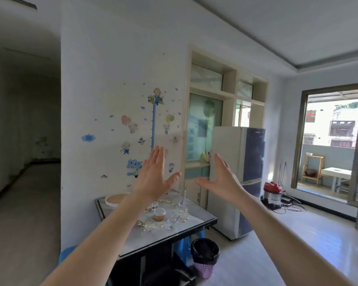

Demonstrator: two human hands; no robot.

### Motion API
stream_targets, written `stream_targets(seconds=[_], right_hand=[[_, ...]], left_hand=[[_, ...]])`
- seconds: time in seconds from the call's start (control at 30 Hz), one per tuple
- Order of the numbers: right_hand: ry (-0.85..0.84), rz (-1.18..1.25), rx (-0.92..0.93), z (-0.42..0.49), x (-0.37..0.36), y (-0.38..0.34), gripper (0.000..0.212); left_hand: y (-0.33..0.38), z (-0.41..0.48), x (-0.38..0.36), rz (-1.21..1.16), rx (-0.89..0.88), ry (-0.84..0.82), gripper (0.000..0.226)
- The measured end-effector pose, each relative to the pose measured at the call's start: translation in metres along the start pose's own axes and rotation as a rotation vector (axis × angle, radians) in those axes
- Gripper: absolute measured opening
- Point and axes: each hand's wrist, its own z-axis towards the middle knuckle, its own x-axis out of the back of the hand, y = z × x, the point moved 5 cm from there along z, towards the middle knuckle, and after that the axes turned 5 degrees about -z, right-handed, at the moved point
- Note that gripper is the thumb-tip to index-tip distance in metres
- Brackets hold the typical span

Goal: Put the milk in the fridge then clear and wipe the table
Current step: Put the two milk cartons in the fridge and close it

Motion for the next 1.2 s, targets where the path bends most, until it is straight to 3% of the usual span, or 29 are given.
stream_targets(seconds=[0.43,0.67,0.83,1.2], right_hand=[[-0.082,0.132,0.009,0.125,-0.125,0.016,0.081],[-0.163,0.135,-0.062,0.191,-0.198,0.056,0.085],[-0.226,0.125,-0.110,0.259,-0.255,0.104,0.102],[-0.364,0.124,-0.062,0.432,-0.358,0.205,0.098]], left_hand=[[-0.149,0.099,-0.063,-0.081,0.145,-0.118,0.085],[-0.226,0.155,-0.125,-0.139,0.211,-0.164,0.088],[-0.270,0.202,-0.177,-0.167,0.227,-0.174,0.091],[-0.372,0.312,-0.296,-0.216,0.379,-0.160,0.088]])
